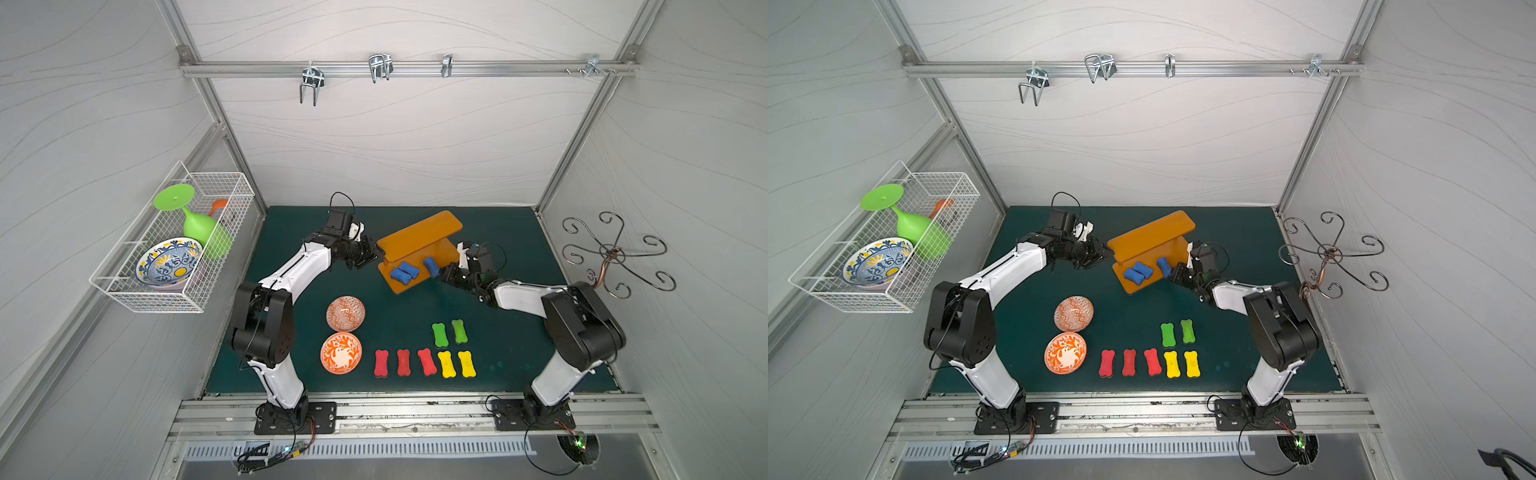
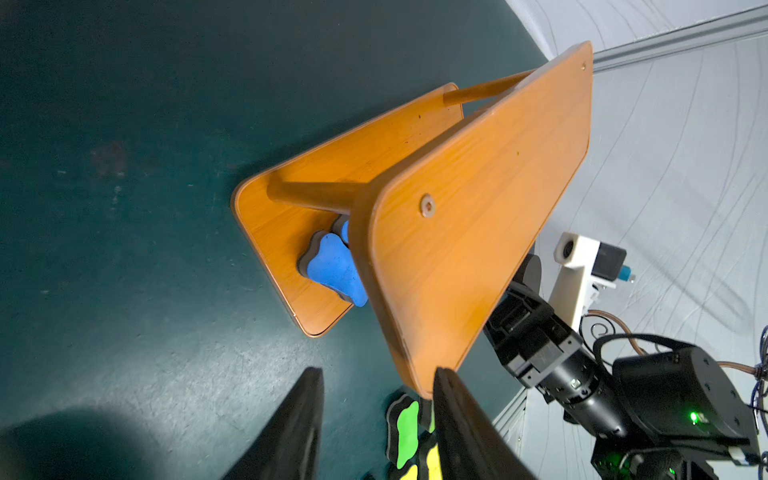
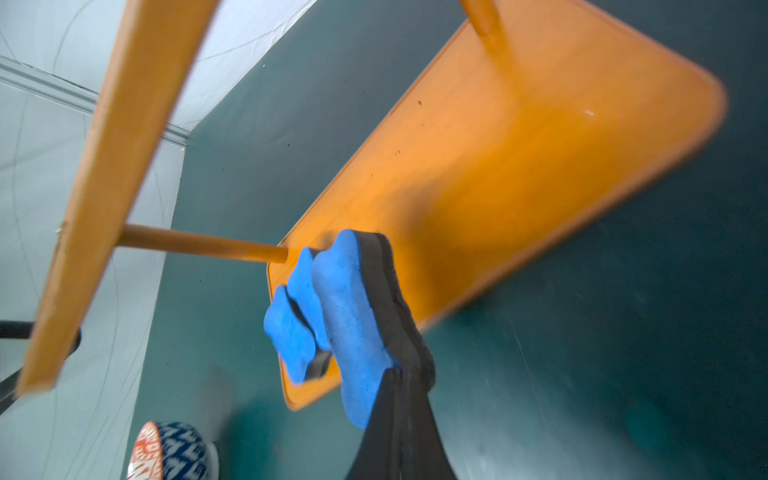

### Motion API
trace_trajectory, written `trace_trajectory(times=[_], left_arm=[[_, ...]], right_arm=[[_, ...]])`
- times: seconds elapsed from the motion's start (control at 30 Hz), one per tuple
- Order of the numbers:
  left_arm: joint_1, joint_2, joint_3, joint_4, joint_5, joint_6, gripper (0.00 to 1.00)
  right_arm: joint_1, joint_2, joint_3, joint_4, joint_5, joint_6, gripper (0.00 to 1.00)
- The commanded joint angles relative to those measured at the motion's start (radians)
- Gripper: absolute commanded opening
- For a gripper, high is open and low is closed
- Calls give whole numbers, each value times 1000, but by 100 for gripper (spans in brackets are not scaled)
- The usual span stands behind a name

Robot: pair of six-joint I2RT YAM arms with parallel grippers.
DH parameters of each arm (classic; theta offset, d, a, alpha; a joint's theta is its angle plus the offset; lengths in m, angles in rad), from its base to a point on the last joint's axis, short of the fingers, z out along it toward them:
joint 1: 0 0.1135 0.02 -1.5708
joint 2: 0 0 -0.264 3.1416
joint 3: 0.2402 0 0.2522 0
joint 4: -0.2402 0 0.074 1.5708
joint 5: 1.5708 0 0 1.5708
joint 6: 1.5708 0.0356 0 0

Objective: Remove the whiteboard erasers from the shelf
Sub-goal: Pick up the whiteboard eraser from the shelf, then place the whiteboard eraser at the center of the board.

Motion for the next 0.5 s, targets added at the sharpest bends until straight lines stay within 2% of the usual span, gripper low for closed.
trace_trajectory(times=[0.0, 0.17, 0.27, 0.47], left_arm=[[2, -79, -26, 28, -24, -24, 47], [3, -170, -100, 8, -37, -15, 47], [3, -210, -157, 17, -40, -9, 47], [7, -248, -222, 15, -38, 15, 47]], right_arm=[[30, -147, -77, -168, 46, 45, 0], [152, -381, -210, -334, 96, 105, 0], [261, -449, -249, -391, 157, 155, 0], [395, -331, -235, -337, 196, 201, 0]])
